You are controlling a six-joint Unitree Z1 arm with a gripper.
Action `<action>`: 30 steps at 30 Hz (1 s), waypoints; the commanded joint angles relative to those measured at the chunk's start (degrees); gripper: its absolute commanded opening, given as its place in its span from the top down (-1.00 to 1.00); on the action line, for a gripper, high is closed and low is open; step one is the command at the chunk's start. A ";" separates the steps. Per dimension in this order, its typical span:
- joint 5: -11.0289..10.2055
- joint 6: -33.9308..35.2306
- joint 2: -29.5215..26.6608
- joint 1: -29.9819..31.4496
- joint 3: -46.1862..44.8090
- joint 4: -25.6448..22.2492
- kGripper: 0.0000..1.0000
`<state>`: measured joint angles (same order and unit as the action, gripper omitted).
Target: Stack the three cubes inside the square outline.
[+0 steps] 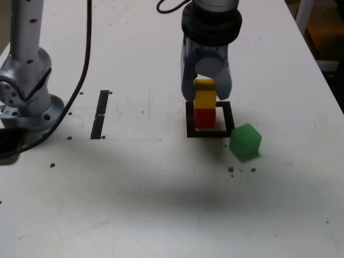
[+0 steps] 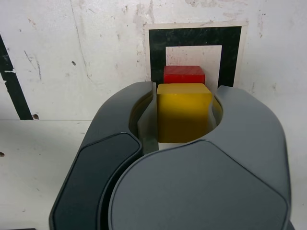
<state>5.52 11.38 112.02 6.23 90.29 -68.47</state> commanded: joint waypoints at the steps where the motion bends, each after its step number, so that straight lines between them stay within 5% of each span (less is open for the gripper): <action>1: 0.12 -0.01 0.40 -0.08 0.04 0.29 0.61; 13: -0.07 -0.03 1.00 -0.08 -0.09 1.33 0.55; 30: -0.60 -0.04 0.97 -0.17 -0.38 0.34 -0.04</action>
<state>5.03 11.38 112.94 6.22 89.96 -67.91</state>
